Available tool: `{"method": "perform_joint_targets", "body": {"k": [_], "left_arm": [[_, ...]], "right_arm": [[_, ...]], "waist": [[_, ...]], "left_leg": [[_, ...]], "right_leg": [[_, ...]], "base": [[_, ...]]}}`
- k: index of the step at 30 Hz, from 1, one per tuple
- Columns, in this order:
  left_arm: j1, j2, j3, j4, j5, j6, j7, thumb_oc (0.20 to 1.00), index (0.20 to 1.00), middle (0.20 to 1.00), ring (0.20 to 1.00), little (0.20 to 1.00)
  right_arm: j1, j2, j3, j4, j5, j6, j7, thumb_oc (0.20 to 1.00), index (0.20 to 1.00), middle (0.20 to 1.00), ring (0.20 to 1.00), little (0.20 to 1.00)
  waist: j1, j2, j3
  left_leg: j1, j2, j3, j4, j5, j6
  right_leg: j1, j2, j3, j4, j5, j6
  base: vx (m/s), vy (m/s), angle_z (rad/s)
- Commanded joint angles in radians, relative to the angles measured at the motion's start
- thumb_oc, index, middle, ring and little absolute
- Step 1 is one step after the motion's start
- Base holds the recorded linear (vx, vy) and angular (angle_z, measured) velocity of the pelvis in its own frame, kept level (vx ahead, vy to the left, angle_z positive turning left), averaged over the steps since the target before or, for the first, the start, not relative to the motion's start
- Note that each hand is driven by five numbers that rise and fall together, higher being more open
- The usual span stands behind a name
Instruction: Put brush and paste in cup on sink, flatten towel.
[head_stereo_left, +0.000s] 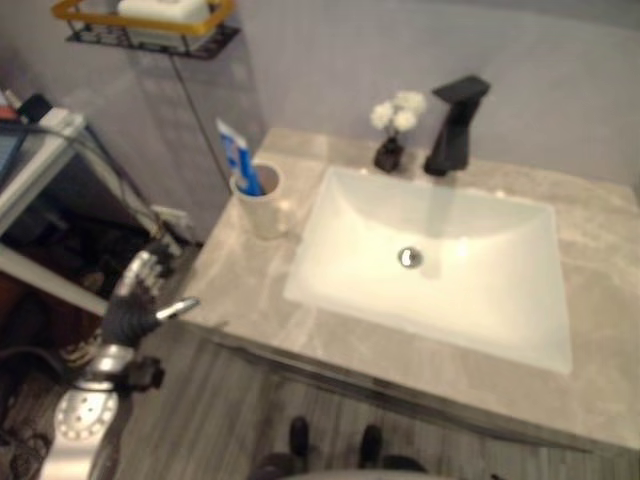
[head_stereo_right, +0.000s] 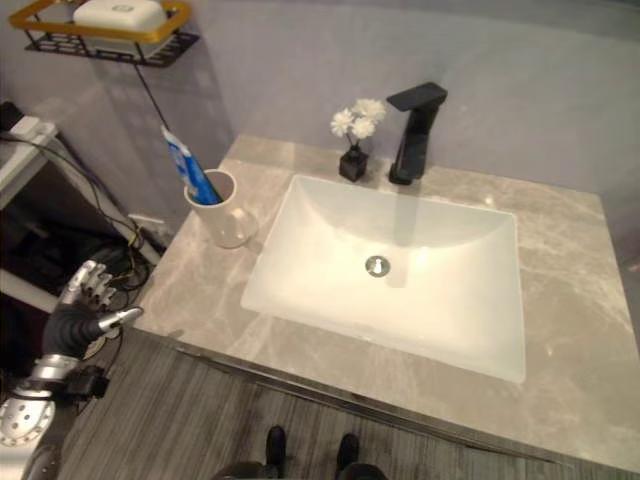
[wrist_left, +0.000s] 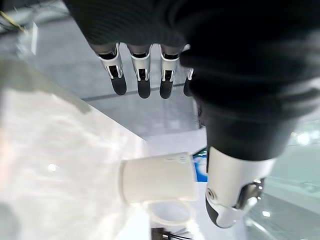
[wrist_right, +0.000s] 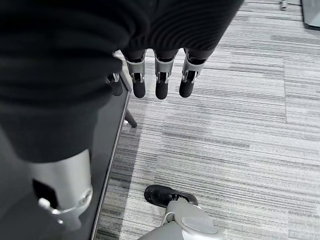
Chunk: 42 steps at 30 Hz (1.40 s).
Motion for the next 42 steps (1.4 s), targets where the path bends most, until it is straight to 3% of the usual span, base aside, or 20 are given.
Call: {"method": "perform_joint_targets", "body": {"k": [1,5,6,9,11,15,21,25,29,38,42], "left_arm": [[0.027,0.072,0.077,-0.051,-0.137,-0.054,-0.077,1.000,1.000,1.000,1.000,1.000],[0.033,0.095,0.080,-0.051,-0.200,-0.038,-0.112,1.000,1.000,1.000,1.000,1.000],[0.045,0.144,0.074,-0.042,-0.265,-0.011,-0.152,1.000,1.000,1.000,1.000,1.000],[0.061,0.177,0.083,-0.034,-0.311,0.006,-0.183,1.000,1.000,1.000,1.000,1.000],[0.099,0.231,0.136,-0.026,-0.324,0.008,-0.195,1.000,1.000,1.000,1.000,1.000],[0.106,0.246,0.189,-0.012,-0.340,-0.001,-0.198,1.000,1.000,1.000,1.000,1.000],[0.093,0.315,0.185,0.005,-0.423,0.038,-0.264,1.000,1.000,1.000,1.000,1.000],[0.089,0.342,0.143,0.023,-0.449,0.063,-0.295,1.000,1.000,1.000,1.000,1.000],[0.090,0.424,0.067,0.025,-0.450,0.103,-0.355,1.000,1.000,1.000,1.000,1.000],[-0.011,0.467,-0.113,-0.050,-0.413,0.112,-0.384,1.000,1.000,1.000,1.000,1.000],[-0.048,0.437,-0.146,-0.023,-0.415,0.107,-0.384,1.000,1.000,1.000,1.000,1.000]], "right_arm": [[-0.003,-0.008,0.006,0.047,-0.021,0.011,0.016,1.000,1.000,1.000,1.000,1.000],[-0.002,-0.008,0.004,0.050,-0.030,0.013,0.027,1.000,1.000,1.000,1.000,1.000],[-0.009,-0.008,0.008,0.060,-0.051,0.020,0.036,1.000,1.000,1.000,1.000,1.000],[-0.009,-0.007,0.011,0.056,-0.056,0.020,0.043,1.000,1.000,1.000,1.000,1.000],[-0.003,-0.005,0.008,0.055,-0.060,0.021,0.054,1.000,1.000,1.000,1.000,1.000],[0.006,0.002,0.006,0.054,-0.063,0.022,0.065,1.000,1.000,1.000,1.000,1.000],[-0.003,-0.006,0.017,0.067,-0.101,0.033,0.075,1.000,1.000,1.000,1.000,1.000],[-0.013,-0.011,0.018,0.048,-0.089,0.030,0.079,1.000,1.000,1.000,1.000,1.000],[-0.022,-0.020,0.029,0.039,-0.087,0.028,0.090,1.000,1.000,1.000,1.000,1.000],[-0.009,-0.008,0.070,0.061,-0.115,0.034,0.096,1.000,1.000,1.000,1.000,1.000],[-0.006,-0.012,0.075,0.069,-0.120,0.036,0.096,1.000,1.000,1.000,1.000,1.000]], "waist": [[-0.015,-0.027,-0.037],[-0.014,-0.021,-0.039],[-0.018,-0.010,-0.039],[-0.021,-0.005,-0.037],[-0.022,0.003,-0.033],[-0.018,0.006,-0.032],[-0.014,0.011,-0.037],[-0.016,0.012,-0.038],[-0.029,0.016,-0.039],[-0.063,0.011,-0.039],[-0.066,0.009,-0.041]], "left_leg": [[-0.008,-0.033,0.068,0.013,-0.119,0.052],[-0.008,-0.037,0.085,0.013,-0.125,0.058],[-0.007,-0.044,0.098,0.013,-0.132,0.065],[-0.006,-0.049,0.105,0.013,-0.137,0.072],[-0.004,-0.057,0.112,0.013,-0.142,0.081],[0.000,-0.066,0.108,0.013,-0.146,0.088],[0.006,-0.081,0.095,0.013,-0.151,0.098],[0.012,-0.088,0.099,0.013,-0.157,0.105],[0.021,-0.091,0.112,0.013,-0.164,0.111],[0.051,-0.086,0.153,0.013,-0.182,0.116],[0.058,-0.084,0.170,0.013,-0.186,0.117]], "right_leg": [[-0.020,-0.009,0.082,-0.003,-0.047,0.026],[-0.028,-0.014,0.103,-0.003,-0.037,0.035],[-0.034,-0.021,0.115,-0.003,-0.029,0.044],[-0.037,-0.026,0.124,-0.003,-0.022,0.051],[-0.042,-0.034,0.138,-0.003,-0.010,0.061],[-0.037,-0.044,0.136,-0.003,-0.005,0.069],[-0.024,-0.062,0.119,-0.003,0.004,0.083],[-0.020,-0.070,0.121,-0.003,0.011,0.088],[-0.018,-0.075,0.131,-0.003,0.016,0.093],[-0.010,-0.071,0.169,-0.002,0.010,0.091],[-0.013,-0.069,0.186,-0.003,0.008,0.090]], "base": [[0.02,0.111,-0.26],[0.02,0.140,-0.37],[0.02,0.192,-0.20],[0.01,0.145,-0.13],[0.01,0.166,-0.22],[0.01,0.113,-0.07],[0.01,0.098,0.04],[0.01,0.071,-0.01],[0.01,0.059,-0.01],[0.03,0.009,-0.14],[0.03,-0.010,-0.17]]}}
